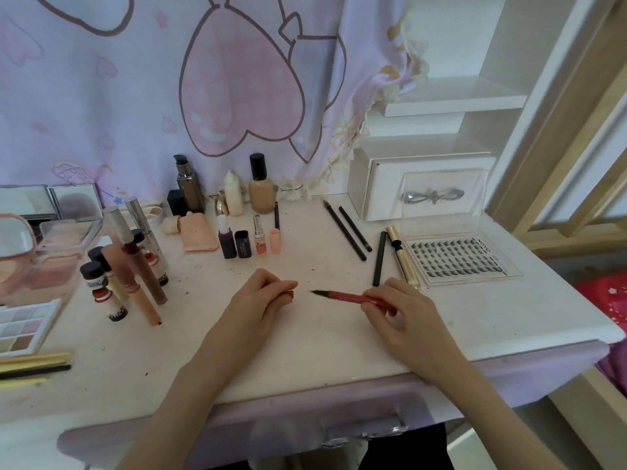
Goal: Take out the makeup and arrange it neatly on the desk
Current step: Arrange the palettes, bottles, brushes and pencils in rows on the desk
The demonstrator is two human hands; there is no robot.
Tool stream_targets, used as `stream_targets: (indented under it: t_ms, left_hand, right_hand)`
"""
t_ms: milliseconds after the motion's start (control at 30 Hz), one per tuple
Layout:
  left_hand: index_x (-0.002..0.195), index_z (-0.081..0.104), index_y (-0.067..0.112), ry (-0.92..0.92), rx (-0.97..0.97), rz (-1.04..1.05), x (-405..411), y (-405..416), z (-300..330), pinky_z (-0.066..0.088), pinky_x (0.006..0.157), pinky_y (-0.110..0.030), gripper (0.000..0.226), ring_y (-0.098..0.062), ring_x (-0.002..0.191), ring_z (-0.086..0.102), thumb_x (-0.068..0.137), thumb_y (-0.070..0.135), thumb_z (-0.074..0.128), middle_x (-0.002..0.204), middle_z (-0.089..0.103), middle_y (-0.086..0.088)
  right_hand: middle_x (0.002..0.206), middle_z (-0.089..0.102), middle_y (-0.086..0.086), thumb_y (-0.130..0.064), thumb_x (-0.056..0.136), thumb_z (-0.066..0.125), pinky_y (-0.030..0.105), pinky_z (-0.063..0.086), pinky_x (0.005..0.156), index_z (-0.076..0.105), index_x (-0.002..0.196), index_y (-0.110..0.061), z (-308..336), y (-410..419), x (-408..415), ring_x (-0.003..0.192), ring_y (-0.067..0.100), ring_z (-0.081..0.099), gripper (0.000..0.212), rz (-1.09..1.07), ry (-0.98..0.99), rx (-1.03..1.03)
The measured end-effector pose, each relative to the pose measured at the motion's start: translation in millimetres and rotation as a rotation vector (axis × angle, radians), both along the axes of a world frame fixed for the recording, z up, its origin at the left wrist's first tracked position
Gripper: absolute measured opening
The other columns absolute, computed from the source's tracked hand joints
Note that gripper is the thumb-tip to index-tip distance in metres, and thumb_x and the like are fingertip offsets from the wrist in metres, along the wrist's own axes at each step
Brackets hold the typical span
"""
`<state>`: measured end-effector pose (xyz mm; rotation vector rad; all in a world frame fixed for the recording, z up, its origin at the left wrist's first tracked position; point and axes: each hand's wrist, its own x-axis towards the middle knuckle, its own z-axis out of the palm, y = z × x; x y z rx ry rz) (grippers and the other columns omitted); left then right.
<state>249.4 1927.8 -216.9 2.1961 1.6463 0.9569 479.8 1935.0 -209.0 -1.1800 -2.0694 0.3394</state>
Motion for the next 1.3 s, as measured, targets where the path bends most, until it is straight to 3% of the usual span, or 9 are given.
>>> stream_targets:
  t_ms: [200, 300, 400, 533, 633, 800, 1000, 1167, 1300]
  left_hand:
    - [0.097, 0.064, 0.009, 0.128, 0.126, -0.018, 62, 26, 10, 0.036, 0.084, -0.025, 0.025, -0.017, 0.094, 0.049, 0.094, 0.027, 0.047, 0.095, 0.057, -0.001]
    - [0.105, 0.060, 0.012, 0.232, 0.113, -0.178, 100, 54, 10, 0.028, 0.106, -0.029, 0.026, -0.018, 0.130, 0.038, 0.098, 0.027, 0.040, 0.124, 0.057, 0.000]
    - [0.113, 0.054, 0.018, 0.249, -0.007, -0.270, 118, 77, 3, 0.015, 0.115, -0.034, 0.030, -0.014, 0.142, 0.015, 0.101, 0.029, 0.030, 0.144, 0.041, 0.005]
    - [0.116, 0.050, 0.015, 0.225, -0.120, -0.244, 119, 88, -3, 0.010, 0.111, -0.022, 0.029, -0.013, 0.142, 0.016, 0.102, 0.026, 0.027, 0.141, 0.042, 0.001]
    - [0.108, 0.051, 0.011, 0.130, -0.137, -0.198, 115, 84, -2, 0.009, 0.100, -0.008, 0.026, -0.014, 0.139, 0.020, 0.102, 0.023, 0.029, 0.135, 0.044, -0.003]
    - [0.125, 0.046, 0.008, 0.119, -0.144, -0.035, 98, 77, -4, 0.017, 0.108, -0.022, 0.033, -0.011, 0.141, 0.017, 0.101, 0.025, 0.029, 0.149, 0.033, -0.002]
    - [0.112, 0.054, 0.008, 0.059, -0.101, 0.040, 85, 70, -9, 0.023, 0.106, -0.023, 0.028, -0.013, 0.137, 0.028, 0.099, 0.027, 0.038, 0.145, 0.039, -0.001]
    - [0.103, 0.060, 0.006, 0.020, -0.036, 0.013, 85, 73, -10, 0.032, 0.104, -0.027, 0.022, -0.017, 0.131, 0.040, 0.095, 0.023, 0.048, 0.131, 0.053, -0.005]
    - [0.098, 0.068, 0.012, 0.083, 0.089, 0.110, 90, 76, -9, 0.028, 0.090, -0.024, 0.023, -0.016, 0.111, 0.043, 0.091, 0.029, 0.055, 0.108, 0.056, -0.001]
  right_hand:
    - [0.071, 0.056, -0.016, -0.013, 0.095, 0.047, 0.010, 0.038, 0.056, 0.059, 0.109, -0.016, 1, 8, 33, 0.061, -0.002, 0.053, 0.018, -0.343, 0.300, -0.081]
    - [0.080, 0.059, -0.014, -0.018, 0.098, 0.040, 0.018, 0.032, 0.053, 0.052, 0.120, -0.018, 3, 15, 39, 0.065, 0.002, 0.052, 0.025, -0.401, 0.277, -0.113]
    - [0.074, 0.055, -0.013, -0.018, 0.098, 0.040, 0.017, 0.032, 0.050, 0.049, 0.119, -0.016, 5, 21, 41, 0.061, 0.004, 0.051, 0.024, -0.423, 0.219, -0.107]
    - [0.095, 0.062, 0.009, -0.014, 0.096, 0.039, 0.033, 0.039, 0.067, 0.047, 0.123, -0.009, 10, 29, 42, 0.085, 0.027, 0.057, 0.029, -0.420, 0.139, -0.093]
    - [0.097, 0.061, 0.011, -0.015, 0.096, 0.037, 0.037, 0.042, 0.070, 0.044, 0.126, -0.007, 15, 37, 31, 0.087, 0.028, 0.055, 0.031, -0.409, 0.032, -0.038]
    - [0.093, 0.063, 0.011, -0.009, 0.093, 0.037, 0.032, 0.029, 0.068, 0.044, 0.120, -0.007, 14, 52, 4, 0.089, 0.029, 0.055, 0.027, -0.448, -0.328, 0.026]
    - [0.101, 0.064, 0.008, -0.004, 0.088, 0.033, 0.036, 0.032, 0.083, 0.042, 0.122, -0.008, 0, 64, -12, 0.104, 0.029, 0.052, 0.035, -0.438, -0.548, 0.076]
    - [0.093, 0.064, 0.010, -0.009, 0.088, 0.047, 0.036, 0.038, 0.080, 0.056, 0.100, -0.006, 1, 59, -11, 0.098, 0.031, 0.056, 0.016, -0.433, -0.609, 0.064]
    - [0.067, 0.062, 0.013, -0.013, 0.067, 0.078, 0.034, 0.046, 0.057, 0.064, 0.067, -0.005, 6, 51, -4, 0.066, 0.031, 0.060, 0.016, -0.455, -0.501, 0.206]
